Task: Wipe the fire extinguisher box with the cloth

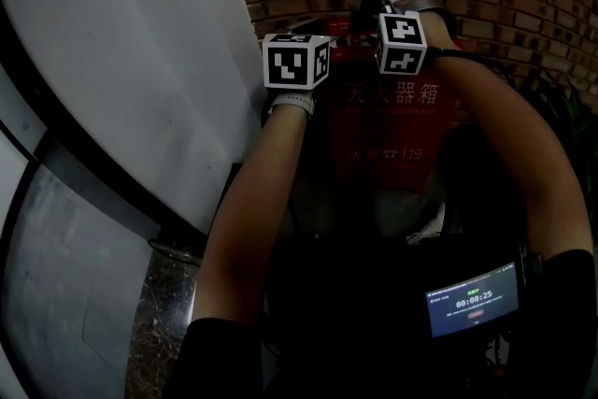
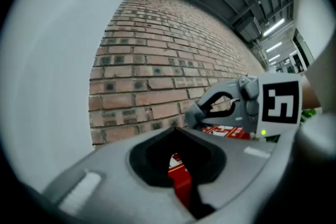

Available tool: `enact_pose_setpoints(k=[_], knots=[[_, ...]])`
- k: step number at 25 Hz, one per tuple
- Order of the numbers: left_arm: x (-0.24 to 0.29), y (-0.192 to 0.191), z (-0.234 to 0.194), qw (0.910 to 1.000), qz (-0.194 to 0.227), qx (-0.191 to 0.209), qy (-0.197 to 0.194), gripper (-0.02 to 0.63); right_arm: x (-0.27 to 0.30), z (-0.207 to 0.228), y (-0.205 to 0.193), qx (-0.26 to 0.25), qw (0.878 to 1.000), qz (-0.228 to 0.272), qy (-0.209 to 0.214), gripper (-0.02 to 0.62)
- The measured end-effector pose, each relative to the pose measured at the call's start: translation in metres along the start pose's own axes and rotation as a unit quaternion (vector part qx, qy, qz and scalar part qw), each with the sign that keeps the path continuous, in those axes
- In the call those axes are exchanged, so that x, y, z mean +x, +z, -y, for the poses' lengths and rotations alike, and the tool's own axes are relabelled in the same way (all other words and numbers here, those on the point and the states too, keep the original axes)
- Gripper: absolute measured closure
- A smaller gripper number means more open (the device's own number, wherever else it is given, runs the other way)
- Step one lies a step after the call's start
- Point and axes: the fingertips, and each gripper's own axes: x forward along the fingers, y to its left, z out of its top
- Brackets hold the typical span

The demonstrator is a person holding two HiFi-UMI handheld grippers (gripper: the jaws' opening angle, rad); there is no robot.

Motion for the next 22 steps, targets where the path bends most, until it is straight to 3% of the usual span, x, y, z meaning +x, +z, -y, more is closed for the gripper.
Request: enact_pose_setpoints(k=[7,13,22], knots=[[0.028,-0.025,-0.013,0.9995,-0.029,0.008,-0.007,0.604,0.063,-0.008,-0.002,-0.002,1.000,-0.004,0.031,0.551],[0.037,-0.049,-0.019,0.9981,-0.055,-0.019,-0.019,0.604,0.104,-0.028,0.024,-0.048,0.997,0.020,0.053,0.551],[0.051,-0.069,-0.023,0.9971,-0.060,-0.036,-0.031,0.604,0.148,-0.038,0.035,-0.057,0.992,0.036,0.103,0.551]])
